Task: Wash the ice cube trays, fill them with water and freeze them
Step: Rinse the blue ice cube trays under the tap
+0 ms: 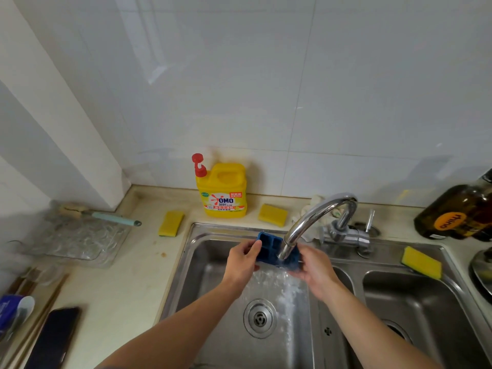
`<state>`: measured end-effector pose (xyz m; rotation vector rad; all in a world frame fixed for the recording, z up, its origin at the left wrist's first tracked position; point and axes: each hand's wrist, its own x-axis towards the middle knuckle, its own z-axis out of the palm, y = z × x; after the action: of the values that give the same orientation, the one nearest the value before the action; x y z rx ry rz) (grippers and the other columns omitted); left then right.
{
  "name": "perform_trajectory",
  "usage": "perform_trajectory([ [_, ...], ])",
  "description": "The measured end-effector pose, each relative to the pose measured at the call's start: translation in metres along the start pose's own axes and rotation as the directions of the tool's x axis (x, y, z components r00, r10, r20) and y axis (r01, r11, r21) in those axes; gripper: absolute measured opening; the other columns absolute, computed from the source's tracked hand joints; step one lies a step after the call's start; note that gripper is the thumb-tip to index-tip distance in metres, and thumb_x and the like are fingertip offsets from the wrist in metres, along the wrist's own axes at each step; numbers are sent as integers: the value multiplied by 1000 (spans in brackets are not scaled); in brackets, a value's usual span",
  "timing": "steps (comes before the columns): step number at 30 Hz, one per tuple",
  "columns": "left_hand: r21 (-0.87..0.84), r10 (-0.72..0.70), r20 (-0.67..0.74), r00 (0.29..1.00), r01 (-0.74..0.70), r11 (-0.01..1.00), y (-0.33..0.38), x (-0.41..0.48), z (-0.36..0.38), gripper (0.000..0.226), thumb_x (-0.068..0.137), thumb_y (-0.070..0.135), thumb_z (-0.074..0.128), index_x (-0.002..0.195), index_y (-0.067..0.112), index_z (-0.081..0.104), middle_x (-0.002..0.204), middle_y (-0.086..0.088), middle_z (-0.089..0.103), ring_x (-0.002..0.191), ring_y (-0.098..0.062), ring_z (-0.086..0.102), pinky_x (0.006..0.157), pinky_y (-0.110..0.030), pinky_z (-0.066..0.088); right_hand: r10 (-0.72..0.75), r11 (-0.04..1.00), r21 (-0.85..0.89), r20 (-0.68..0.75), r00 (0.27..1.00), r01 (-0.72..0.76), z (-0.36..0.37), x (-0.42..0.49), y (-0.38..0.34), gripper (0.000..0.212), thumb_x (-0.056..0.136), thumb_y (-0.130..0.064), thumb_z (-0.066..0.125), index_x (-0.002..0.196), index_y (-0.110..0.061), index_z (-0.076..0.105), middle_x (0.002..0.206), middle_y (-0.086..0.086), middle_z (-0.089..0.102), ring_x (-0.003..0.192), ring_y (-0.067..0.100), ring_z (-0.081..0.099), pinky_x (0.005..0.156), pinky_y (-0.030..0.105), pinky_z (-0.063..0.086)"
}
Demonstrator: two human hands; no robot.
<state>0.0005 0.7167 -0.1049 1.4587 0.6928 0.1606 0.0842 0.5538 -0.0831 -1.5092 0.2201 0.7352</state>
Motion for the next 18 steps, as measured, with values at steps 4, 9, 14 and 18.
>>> perform_trajectory([
  [4,1,-134,64,989,135,991,-7,2,4,21,105,33,51,102,25,69,98,-2,76,91,-22,73,76,-33,62,-18,998,-69,-53,998,14,-10,-2,0,20,105,-20,54,117,-13,69,112,12,72,100,28,72,79,40,63],
  [9,50,-220,121,968,216,975,-20,-2,7,29,106,33,48,99,18,71,90,-8,75,75,-19,69,78,-36,59,-6,989,-151,-91,996,-8,-16,-9,2,19,105,-21,53,115,-12,67,108,16,71,96,31,70,69,34,56],
  [14,118,-303,190,934,285,951,-27,-8,8,34,107,32,44,98,12,69,78,-5,74,64,-15,66,70,-31,59,-19,984,-178,-114,993,-2,-20,-16,4,17,105,-22,55,108,-10,67,100,17,72,75,24,65,58,30,51],
  [18,135,-357,227,906,333,933,-28,-13,13,38,107,33,43,96,7,68,70,-4,73,57,-14,65,64,-30,57,-9,979,-202,-132,991,-18,-25,-19,7,17,104,-22,57,105,-9,68,91,15,72,66,19,61,54,28,50],
])
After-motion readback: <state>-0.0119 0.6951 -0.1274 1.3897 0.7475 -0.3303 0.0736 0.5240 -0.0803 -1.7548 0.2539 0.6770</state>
